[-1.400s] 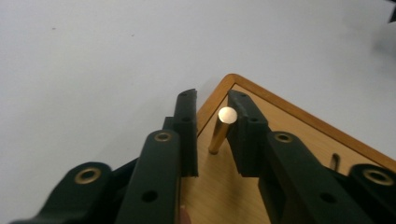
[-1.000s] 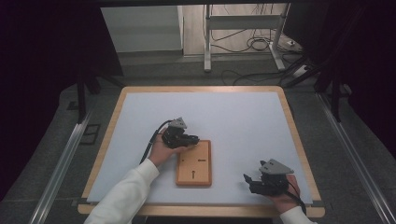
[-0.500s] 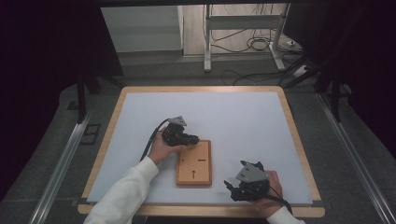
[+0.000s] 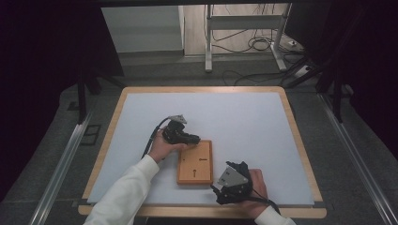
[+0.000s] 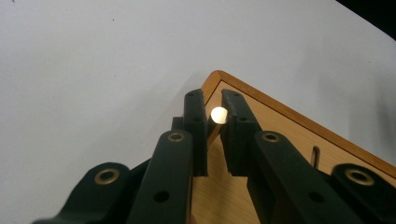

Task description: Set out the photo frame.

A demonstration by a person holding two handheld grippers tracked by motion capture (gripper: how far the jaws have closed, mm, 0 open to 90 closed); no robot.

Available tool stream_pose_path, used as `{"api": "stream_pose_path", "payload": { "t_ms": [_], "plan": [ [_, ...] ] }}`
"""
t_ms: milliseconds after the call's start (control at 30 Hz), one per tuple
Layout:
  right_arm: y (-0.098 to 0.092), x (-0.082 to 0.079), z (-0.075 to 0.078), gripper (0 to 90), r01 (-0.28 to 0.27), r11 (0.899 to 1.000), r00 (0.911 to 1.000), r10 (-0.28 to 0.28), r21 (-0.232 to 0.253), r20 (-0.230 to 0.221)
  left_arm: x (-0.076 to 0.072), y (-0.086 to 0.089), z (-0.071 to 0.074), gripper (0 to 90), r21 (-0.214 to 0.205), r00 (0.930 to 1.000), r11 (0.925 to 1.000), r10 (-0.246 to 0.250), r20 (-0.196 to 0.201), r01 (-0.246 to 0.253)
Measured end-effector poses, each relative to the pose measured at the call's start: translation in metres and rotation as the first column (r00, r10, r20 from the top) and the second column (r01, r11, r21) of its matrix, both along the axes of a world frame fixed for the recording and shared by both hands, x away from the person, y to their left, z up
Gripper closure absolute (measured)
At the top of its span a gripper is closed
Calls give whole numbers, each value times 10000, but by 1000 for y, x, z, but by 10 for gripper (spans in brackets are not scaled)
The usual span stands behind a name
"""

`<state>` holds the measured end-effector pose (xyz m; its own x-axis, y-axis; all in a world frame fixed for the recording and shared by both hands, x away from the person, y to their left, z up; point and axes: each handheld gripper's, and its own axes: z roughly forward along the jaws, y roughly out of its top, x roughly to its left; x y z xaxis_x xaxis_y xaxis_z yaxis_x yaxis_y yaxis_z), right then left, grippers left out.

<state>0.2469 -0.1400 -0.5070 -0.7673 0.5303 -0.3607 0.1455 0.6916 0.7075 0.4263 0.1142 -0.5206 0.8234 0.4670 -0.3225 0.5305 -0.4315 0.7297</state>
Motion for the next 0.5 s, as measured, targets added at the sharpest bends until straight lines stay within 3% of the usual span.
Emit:
{"api": "stream_pose_path", "payload": {
  "t_ms": [133, 267, 433, 500],
  "plan": [
    [13, 0, -5, 78, -194, 9989, 9994, 206, -424, 287, 3, 1, 0, 816, -59, 9999, 10000, -30, -140, 29],
    [27, -1, -9, 80, -467, 9966, 9984, 488, -684, 297, 5, 1, 0, 817, -85, 9997, 9999, -62, -250, 60],
    [45, 1, -18, 86, -316, 9895, 9945, 453, -1410, 949, 5, 1, 0, 815, -66, 9997, 10000, -70, -242, 69],
    [50, 3, -19, 88, -390, 9893, 9950, 513, -1403, 852, 5, 1, 0, 816, -66, 9997, 10000, -27, -235, 26]
  ]
}}
